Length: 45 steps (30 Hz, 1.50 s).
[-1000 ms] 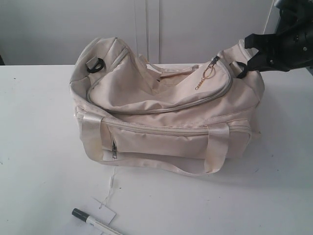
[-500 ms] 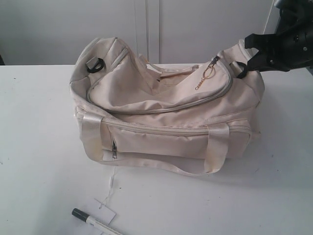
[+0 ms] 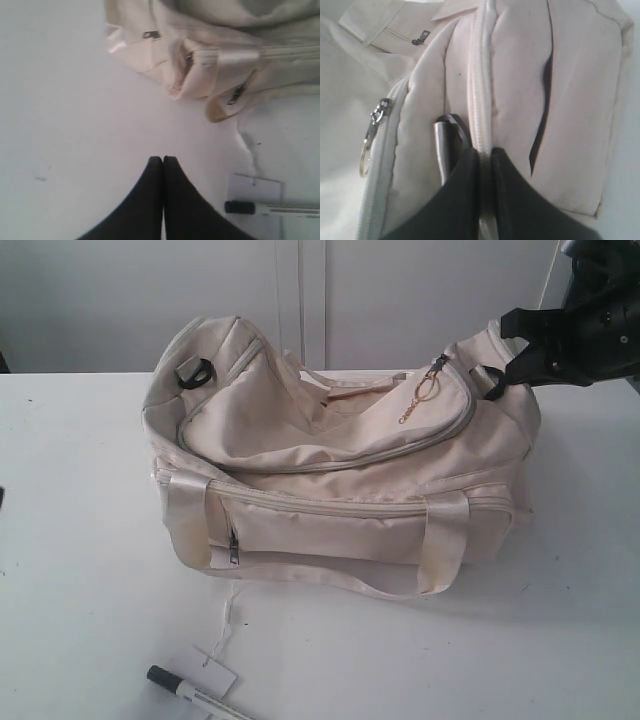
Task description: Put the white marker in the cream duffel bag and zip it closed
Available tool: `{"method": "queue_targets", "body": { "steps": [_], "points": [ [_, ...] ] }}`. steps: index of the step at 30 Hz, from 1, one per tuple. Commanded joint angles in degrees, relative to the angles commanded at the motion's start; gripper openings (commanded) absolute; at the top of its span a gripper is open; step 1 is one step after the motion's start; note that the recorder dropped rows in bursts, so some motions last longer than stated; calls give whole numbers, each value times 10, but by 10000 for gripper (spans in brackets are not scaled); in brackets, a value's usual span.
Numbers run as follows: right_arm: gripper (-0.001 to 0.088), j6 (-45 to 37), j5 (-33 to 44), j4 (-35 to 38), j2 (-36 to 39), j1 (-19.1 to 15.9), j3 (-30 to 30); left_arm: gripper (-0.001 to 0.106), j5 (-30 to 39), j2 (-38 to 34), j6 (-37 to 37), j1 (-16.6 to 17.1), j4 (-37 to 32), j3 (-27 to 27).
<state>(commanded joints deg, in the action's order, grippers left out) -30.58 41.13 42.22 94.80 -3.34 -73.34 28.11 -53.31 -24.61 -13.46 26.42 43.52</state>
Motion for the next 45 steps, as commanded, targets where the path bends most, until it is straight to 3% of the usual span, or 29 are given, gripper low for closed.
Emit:
{"method": "queue_targets", "body": {
  "steps": [5,12,18,23,30,33,41,45],
  "points": [
    [0,0,-2,7,0,0,0,0,20,-88,-181,0,213,53],
    [0,0,-3,13,0,0,0,0,51,-196,-301,-1,367,110],
    [0,0,-3,13,0,0,0,0,26,-272,-335,-61,390,172],
    [0,0,-3,13,0,0,0,0,-46,-384,-335,-151,400,279],
    [0,0,-3,13,0,0,0,0,-75,-493,-342,-215,399,418],
    [0,0,-3,13,0,0,0,0,-84,-523,-333,-234,368,460],
    [0,0,-3,12,0,0,0,0,-19,-563,-58,-262,28,565],
    [0,0,-3,12,0,0,0,0,-19,-572,18,-286,-94,598]
  ]
}}
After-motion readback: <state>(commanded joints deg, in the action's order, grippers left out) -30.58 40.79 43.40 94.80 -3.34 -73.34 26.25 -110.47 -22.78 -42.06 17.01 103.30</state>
